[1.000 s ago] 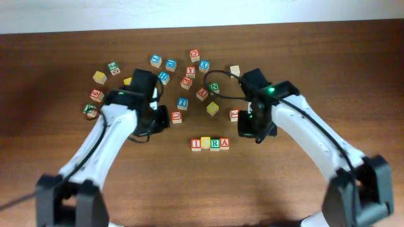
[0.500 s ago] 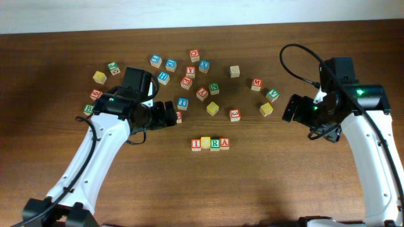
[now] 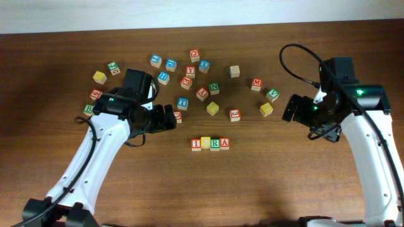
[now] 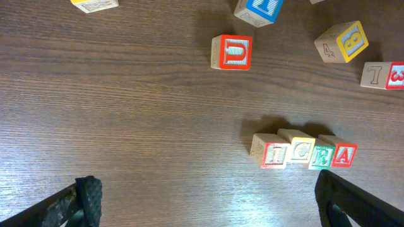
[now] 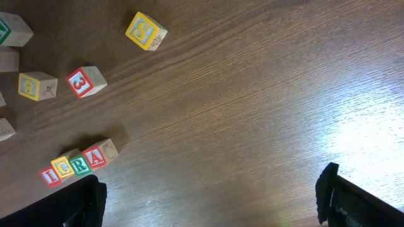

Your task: Spell out ICRA

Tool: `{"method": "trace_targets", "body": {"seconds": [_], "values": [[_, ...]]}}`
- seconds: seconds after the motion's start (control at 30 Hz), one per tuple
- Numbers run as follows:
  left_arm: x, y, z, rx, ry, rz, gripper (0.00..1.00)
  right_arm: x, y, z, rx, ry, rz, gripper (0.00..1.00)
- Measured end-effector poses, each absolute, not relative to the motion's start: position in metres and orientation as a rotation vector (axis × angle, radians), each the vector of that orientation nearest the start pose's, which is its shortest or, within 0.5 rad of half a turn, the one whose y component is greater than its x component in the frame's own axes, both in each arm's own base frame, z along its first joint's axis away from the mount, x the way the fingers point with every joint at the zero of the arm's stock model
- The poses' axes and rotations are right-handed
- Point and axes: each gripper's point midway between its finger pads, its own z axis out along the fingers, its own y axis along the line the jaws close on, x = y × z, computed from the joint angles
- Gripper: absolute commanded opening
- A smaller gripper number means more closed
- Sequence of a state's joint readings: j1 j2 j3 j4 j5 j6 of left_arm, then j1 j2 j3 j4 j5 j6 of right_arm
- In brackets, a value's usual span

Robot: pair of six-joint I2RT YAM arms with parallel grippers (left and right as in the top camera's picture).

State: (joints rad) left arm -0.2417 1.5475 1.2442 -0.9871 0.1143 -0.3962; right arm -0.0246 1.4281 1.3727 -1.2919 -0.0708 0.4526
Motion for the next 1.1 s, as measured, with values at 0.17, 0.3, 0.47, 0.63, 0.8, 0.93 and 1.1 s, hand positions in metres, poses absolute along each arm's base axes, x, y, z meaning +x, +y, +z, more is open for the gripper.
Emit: {"method": "trace_targets", "body": {"seconds": [0.17, 0.3, 0.47, 0.63, 0.8, 0.93, 1.1], "values": [[0.324, -0.100, 0.128, -0.197, 2.870, -0.293, 0.99, 0.285, 0.005, 0.182, 0.681, 2.853, 0.171, 0.98], [0.327, -0.095, 0.128, -0.203, 2.855, -0.250, 0.99, 0.285, 0.005, 0.182, 0.682, 2.854, 0.171, 0.98], [0.330, -0.088, 0.128, -0.212, 2.841, -0.192, 0.99, 0.285, 0.005, 0.182, 0.682, 2.855, 0.171, 0.98], [0.330, -0.087, 0.128, -0.213, 2.840, -0.185, 0.99, 0.285, 0.005, 0.182, 0.683, 2.855, 0.171, 0.98], [0.337, -0.089, 0.130, -0.210, 2.811, -0.196, 0.99, 0.285, 0.005, 0.182, 0.682, 2.855, 0.171, 0.98], [0.369, -0.096, 0.145, -0.197, 2.666, -0.246, 0.87, 0.284, 0.005, 0.182, 0.683, 2.855, 0.171, 0.98], [0.389, -0.117, 0.161, -0.151, 2.565, -0.383, 0.39, 0.284, 0.005, 0.182, 0.683, 2.855, 0.171, 0.98]]}}
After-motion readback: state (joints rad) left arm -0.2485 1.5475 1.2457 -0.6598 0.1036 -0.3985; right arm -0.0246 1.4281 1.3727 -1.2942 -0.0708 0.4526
